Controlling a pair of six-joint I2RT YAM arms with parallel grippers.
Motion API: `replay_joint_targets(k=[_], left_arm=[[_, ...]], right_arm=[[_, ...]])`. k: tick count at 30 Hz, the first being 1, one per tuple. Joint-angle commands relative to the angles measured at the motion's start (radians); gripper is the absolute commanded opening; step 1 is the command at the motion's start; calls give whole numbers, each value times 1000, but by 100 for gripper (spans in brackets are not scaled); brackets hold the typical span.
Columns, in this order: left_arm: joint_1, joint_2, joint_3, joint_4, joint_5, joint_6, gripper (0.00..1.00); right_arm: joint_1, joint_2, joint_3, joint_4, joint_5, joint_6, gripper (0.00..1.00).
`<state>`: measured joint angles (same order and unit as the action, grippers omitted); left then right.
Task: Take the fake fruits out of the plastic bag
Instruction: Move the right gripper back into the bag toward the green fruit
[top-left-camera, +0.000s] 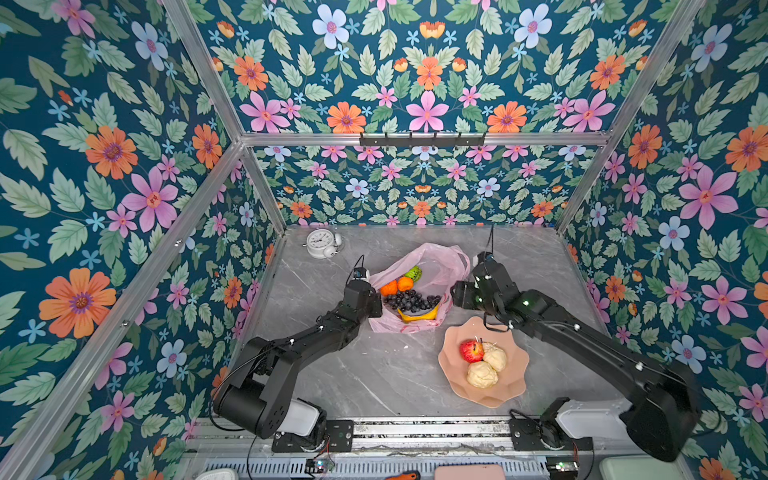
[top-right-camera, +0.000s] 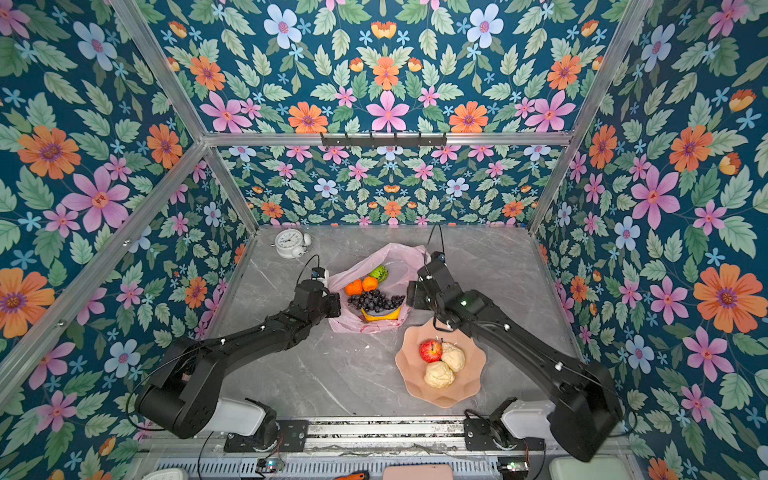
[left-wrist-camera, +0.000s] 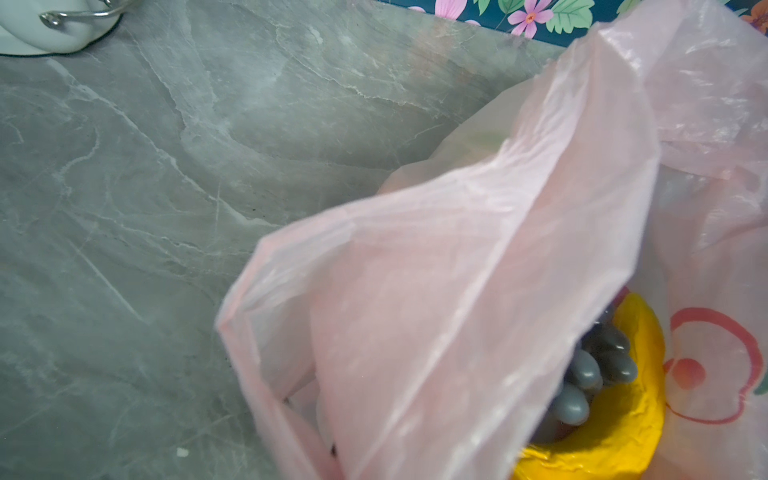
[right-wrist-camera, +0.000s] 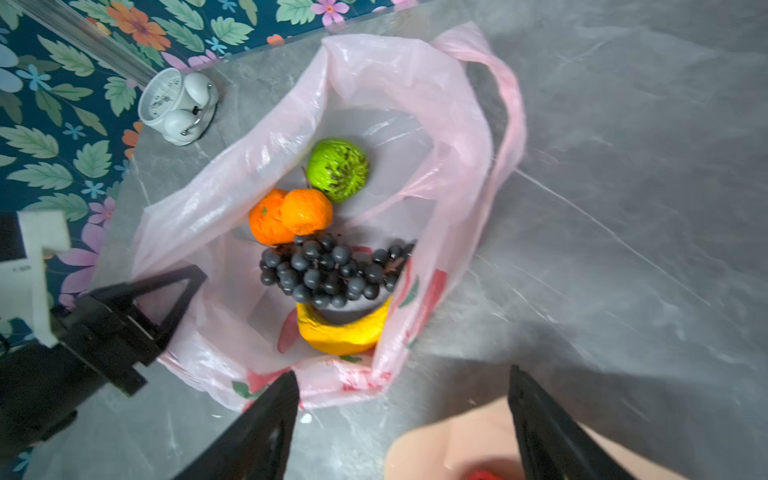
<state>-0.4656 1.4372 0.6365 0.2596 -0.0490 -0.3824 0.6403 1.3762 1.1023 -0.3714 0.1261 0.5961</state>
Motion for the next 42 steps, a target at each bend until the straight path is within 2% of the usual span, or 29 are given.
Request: replay_joint_targets(k=[1,11,20,30,42], left_arm=[[-1,-5,4,-2,-15,12,0],[-1,-14,-3,1,-18,5,0],[-1,-16,-3,7,11,0,0],[-1,-25,-5,10,21,-3,1],[-12,-28,-9,35,67,4,0]], right_arm=[[-7,108,69,88,-103,33,77],[-11,468,303,93,-126,155,67],[-16,675,506,53,-126,190,67],[-17,827,713,-82,-48,232,67],[-16,948,879,-160,-49,231,71]])
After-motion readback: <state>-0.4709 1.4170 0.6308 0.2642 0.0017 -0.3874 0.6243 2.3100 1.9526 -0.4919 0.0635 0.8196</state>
